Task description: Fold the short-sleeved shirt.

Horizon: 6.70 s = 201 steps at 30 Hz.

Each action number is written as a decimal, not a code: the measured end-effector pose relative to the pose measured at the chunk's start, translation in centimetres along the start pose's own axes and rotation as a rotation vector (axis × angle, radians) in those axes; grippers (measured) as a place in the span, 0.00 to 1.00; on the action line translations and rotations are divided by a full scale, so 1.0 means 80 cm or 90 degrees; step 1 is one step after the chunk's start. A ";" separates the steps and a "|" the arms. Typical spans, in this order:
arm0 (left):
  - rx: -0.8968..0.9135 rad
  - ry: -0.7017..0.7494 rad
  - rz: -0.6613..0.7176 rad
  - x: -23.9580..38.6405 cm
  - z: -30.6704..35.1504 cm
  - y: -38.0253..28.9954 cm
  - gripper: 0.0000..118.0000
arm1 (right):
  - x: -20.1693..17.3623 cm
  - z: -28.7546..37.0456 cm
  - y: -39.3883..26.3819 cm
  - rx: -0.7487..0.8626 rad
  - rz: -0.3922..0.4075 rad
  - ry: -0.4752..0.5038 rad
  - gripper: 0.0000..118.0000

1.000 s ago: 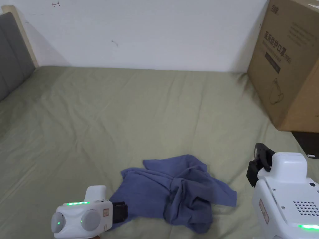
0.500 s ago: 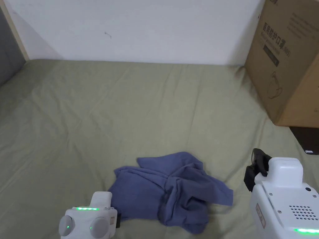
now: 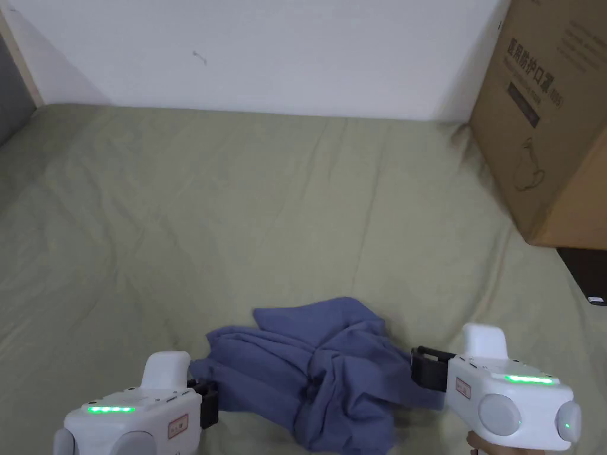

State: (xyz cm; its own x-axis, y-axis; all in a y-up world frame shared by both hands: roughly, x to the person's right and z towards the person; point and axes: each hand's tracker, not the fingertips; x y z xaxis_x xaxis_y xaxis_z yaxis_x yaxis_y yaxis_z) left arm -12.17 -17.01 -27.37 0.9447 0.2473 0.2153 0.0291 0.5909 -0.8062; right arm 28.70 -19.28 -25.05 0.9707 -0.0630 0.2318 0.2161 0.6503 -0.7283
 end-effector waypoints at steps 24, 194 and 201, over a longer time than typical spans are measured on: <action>0.133 -0.044 0.070 -0.042 0.061 0.103 0.04 | 0.005 0.139 0.098 0.178 0.022 0.010 0.06; 0.049 0.029 -0.073 -0.107 -0.089 0.257 0.03 | 0.027 -0.153 0.084 -0.110 -0.047 -0.096 0.43; 0.056 0.026 -0.044 -0.110 -0.062 0.237 0.03 | 0.006 -0.107 0.075 -0.068 0.015 -0.086 0.01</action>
State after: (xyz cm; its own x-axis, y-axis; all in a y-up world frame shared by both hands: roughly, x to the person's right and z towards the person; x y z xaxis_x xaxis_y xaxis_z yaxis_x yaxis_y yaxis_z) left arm -18.29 -11.79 -47.24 0.9539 0.1732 0.2449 0.0676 0.6713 -0.7381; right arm 31.36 -21.88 -34.83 0.9544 0.0588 0.2927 0.2098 0.5655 -0.7976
